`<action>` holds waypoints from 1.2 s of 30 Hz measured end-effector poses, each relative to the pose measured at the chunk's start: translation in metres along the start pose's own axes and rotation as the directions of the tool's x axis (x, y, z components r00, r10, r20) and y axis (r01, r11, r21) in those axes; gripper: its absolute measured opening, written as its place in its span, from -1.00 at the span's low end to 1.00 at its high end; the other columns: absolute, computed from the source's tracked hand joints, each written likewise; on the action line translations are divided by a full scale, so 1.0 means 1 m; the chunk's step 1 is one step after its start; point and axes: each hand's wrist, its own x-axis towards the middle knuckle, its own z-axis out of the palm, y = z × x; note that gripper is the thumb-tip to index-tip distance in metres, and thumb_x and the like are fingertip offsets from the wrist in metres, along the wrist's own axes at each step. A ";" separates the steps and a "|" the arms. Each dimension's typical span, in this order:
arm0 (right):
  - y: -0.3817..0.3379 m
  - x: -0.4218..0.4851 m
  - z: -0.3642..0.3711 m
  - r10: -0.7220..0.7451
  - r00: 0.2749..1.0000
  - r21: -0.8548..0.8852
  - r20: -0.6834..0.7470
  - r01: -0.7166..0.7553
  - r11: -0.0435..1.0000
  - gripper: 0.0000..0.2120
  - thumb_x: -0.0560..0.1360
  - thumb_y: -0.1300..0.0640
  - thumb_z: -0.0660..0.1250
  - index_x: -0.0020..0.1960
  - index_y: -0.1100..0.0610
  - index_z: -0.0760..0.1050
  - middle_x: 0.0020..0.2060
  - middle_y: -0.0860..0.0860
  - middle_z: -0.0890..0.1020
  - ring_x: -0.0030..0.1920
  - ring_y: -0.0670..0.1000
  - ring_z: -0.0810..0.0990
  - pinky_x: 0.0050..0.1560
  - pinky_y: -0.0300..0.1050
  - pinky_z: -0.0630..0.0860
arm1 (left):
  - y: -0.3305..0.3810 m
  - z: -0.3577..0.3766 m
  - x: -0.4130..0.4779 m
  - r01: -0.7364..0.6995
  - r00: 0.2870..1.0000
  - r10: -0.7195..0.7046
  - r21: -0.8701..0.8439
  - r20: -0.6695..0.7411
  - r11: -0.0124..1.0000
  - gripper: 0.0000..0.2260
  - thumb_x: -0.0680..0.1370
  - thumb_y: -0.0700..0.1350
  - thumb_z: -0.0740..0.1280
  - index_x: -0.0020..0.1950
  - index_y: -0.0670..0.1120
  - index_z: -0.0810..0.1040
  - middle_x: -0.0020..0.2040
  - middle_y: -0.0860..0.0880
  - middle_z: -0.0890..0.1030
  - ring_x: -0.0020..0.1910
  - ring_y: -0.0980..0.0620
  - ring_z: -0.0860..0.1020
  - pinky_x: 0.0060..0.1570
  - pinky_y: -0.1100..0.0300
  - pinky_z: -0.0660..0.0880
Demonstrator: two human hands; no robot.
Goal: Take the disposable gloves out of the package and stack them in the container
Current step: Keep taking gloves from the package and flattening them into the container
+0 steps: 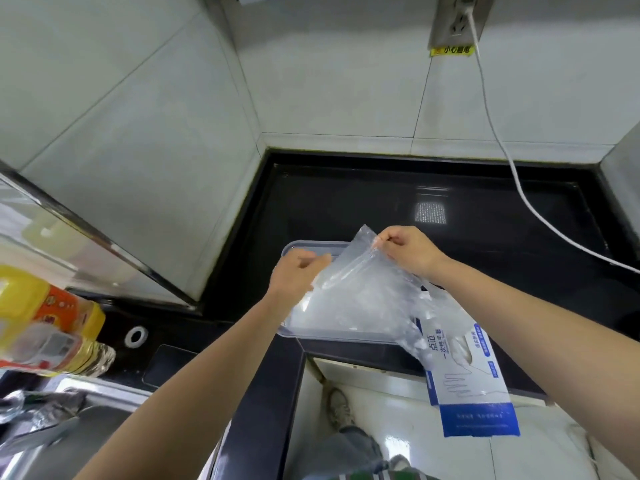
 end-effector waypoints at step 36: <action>0.030 -0.005 0.096 0.298 0.876 -0.672 0.379 0.040 0.739 -0.10 0.48 0.05 0.44 0.59 -0.11 -0.10 0.52 0.10 0.04 0.30 0.16 0.47 0.27 -0.01 0.48 | -0.058 0.059 0.039 -0.162 0.955 -0.127 0.829 0.269 0.535 -0.24 0.45 -0.02 0.48 0.50 -0.06 0.11 0.41 -0.18 0.23 0.31 -0.16 0.37 0.18 0.05 0.44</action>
